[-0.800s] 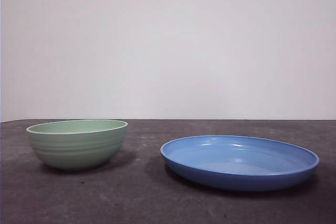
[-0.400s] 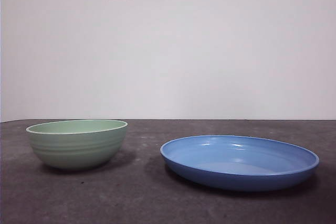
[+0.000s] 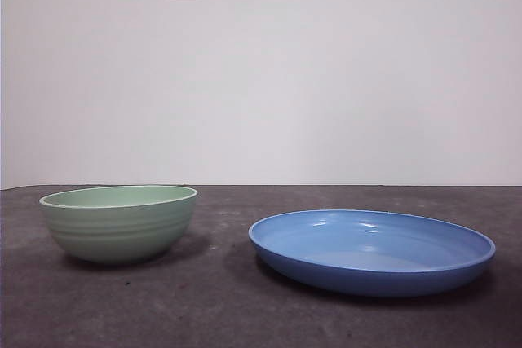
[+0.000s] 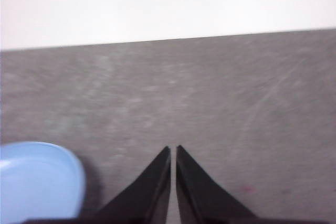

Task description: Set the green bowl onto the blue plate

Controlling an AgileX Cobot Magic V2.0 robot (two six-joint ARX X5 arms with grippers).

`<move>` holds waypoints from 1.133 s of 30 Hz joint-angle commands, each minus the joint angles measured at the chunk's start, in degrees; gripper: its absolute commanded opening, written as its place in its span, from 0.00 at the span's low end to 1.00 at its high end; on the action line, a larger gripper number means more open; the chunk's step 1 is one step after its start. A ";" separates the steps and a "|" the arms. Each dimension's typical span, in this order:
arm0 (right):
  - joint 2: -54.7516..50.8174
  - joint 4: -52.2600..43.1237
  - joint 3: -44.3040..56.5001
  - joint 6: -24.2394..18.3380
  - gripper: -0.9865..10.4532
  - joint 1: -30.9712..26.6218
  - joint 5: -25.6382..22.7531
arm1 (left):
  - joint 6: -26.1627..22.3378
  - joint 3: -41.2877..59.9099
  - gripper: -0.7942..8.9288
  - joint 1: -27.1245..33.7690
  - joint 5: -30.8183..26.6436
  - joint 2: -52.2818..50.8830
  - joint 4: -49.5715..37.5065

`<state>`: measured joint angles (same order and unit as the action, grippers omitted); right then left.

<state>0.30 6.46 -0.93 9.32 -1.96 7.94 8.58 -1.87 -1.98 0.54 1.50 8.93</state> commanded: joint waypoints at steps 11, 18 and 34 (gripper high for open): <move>5.46 6.73 -11.78 14.86 0.10 0.13 4.39 | 4.59 -13.29 0.10 -1.84 0.37 15.50 0.52; 14.45 10.60 -21.33 13.81 0.10 0.37 10.82 | 4.57 -25.79 0.10 -4.13 6.40 27.69 1.25; 38.07 17.70 -43.80 4.76 0.10 2.29 27.23 | 3.43 -46.36 0.10 -9.33 28.41 51.04 8.26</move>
<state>37.36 24.08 -43.22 17.19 0.03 34.89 12.84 -46.81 -10.92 27.79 51.72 17.21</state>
